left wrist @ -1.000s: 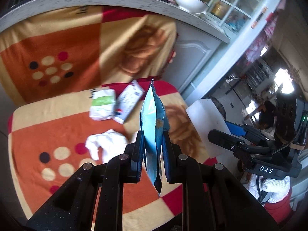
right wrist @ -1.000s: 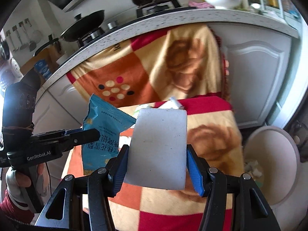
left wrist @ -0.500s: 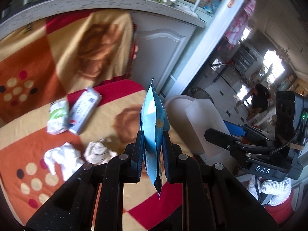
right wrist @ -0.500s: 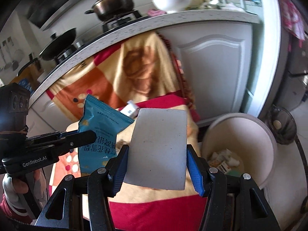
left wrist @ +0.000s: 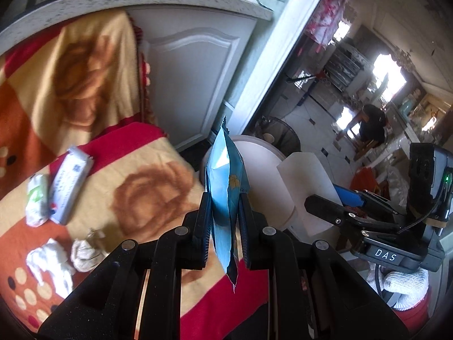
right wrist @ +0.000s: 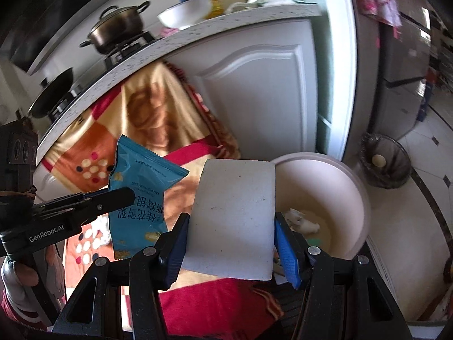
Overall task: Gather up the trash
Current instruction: 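Carry the blue bag and foam sheet over the white bin with both tools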
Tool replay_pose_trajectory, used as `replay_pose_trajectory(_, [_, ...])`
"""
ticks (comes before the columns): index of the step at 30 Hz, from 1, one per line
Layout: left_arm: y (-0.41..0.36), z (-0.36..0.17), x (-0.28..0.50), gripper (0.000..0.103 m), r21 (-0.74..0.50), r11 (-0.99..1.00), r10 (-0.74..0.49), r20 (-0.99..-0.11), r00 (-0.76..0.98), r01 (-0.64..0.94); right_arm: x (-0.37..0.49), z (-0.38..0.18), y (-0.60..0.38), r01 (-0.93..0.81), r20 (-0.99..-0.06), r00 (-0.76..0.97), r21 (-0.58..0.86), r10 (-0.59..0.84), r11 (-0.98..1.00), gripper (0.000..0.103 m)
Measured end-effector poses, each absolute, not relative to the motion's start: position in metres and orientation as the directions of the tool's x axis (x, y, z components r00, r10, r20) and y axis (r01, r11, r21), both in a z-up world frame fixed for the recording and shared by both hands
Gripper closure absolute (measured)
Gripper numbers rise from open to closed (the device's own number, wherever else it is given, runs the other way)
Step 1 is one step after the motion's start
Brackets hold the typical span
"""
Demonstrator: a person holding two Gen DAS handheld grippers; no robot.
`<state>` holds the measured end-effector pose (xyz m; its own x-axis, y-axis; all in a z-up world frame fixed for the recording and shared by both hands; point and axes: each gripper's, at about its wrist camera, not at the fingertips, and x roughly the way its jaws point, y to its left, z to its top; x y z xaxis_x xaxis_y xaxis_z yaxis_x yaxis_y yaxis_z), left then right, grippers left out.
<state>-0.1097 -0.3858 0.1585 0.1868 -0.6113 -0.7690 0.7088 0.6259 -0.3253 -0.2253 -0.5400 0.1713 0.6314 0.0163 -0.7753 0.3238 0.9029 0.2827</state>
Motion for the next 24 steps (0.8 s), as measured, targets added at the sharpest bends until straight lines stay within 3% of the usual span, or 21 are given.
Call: replay_pose_trajectory(24, [-0.483, 0.112, -0.112, 0.088, -0.303, 0.595, -0.56, -0.82, 0.114, 0.744, -0.244, 0.123, -0.611, 0.463, -0.821, 0.57, 0.303, -0.018, 0.833, 0.047])
